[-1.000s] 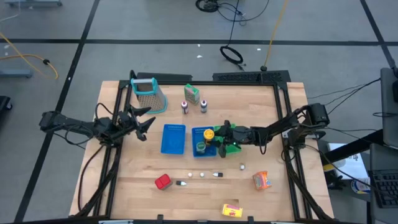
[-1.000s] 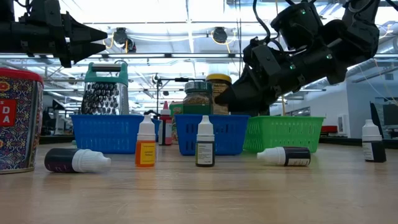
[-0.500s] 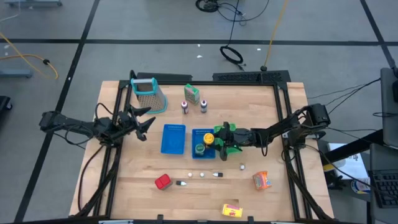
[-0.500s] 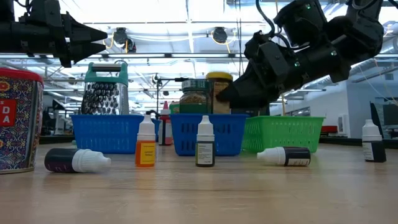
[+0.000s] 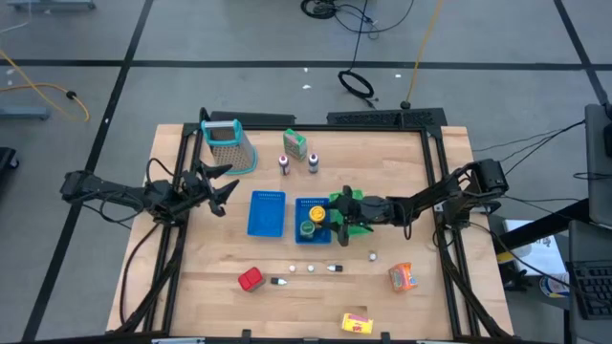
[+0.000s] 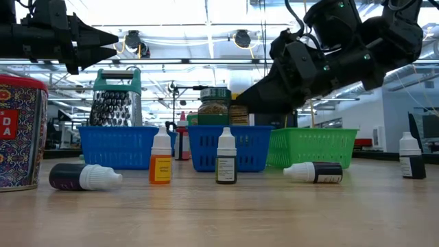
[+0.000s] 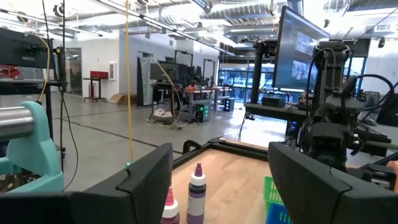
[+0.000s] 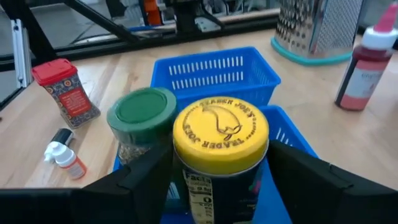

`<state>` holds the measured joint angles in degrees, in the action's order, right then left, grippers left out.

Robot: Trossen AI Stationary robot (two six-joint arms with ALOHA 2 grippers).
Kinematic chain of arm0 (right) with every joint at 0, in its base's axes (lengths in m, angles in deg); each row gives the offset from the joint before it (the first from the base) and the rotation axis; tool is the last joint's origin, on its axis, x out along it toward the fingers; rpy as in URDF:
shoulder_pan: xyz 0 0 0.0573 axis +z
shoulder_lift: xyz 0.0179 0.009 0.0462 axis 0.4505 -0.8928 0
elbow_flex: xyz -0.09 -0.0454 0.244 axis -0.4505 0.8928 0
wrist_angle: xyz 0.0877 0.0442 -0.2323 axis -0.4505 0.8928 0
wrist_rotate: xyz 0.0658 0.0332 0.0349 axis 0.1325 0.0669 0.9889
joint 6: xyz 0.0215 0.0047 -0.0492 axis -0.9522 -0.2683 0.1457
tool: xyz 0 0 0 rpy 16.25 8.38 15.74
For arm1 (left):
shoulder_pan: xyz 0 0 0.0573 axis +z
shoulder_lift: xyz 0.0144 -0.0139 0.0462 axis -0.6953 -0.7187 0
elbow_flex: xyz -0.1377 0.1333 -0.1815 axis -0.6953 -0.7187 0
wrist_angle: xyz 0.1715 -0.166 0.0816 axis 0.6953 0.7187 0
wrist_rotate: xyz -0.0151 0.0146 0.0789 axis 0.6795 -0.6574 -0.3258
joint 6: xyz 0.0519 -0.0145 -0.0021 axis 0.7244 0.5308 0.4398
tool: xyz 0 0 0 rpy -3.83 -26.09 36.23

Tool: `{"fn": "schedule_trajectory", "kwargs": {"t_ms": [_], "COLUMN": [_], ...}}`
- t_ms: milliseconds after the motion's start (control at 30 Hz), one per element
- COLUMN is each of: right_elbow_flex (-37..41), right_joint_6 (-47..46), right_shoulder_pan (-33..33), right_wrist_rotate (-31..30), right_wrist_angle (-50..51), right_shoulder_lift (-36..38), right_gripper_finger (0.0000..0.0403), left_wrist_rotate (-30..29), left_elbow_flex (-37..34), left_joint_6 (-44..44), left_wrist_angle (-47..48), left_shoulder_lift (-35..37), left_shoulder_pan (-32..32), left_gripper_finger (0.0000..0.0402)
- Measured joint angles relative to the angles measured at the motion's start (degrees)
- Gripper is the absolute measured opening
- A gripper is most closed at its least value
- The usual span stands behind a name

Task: Pick & Place Kitchen Items
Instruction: Put the yellow spice bottle into the right blue bin, then put the large purple food color into the green bin

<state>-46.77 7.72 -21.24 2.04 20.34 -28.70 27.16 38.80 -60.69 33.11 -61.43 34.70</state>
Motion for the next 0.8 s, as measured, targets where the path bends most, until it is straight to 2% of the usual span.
{"fn": "schedule_trajectory", "kwargs": {"t_ms": [267,500,567,700,800], "right_elbow_flex": [0.0,0.0,0.0,0.0,0.0], "right_joint_6": [2.0,6.7,8.0,10.9,11.4], "right_shoulder_pan": [-0.2,-0.2,-0.2,-1.6,-5.4], "right_wrist_rotate": [0.0,-0.7,-3.2,-12.2,-13.5], "right_wrist_angle": [0.0,4.1,6.2,10.4,11.7], "right_shoulder_lift": [0.9,7.8,10.2,13.4,13.5], "right_gripper_finger": [0.0256,0.0254,0.0254,0.0254,0.0254], "left_wrist_rotate": [0.0,0.0,0.0,0.0,0.0], "left_elbow_flex": [0.0,0.0,0.0,0.0,0.0], "left_joint_6": [-0.1,-0.3,-0.3,-0.2,0.0], "left_wrist_angle": [0.0,0.1,0.2,0.5,0.5], "left_shoulder_lift": [0.0,0.0,0.0,0.0,0.0], "left_shoulder_pan": [0.0,0.0,0.0,0.0,0.0], "left_gripper_finger": [0.0267,0.0267,0.0267,0.0267,0.0267]}}
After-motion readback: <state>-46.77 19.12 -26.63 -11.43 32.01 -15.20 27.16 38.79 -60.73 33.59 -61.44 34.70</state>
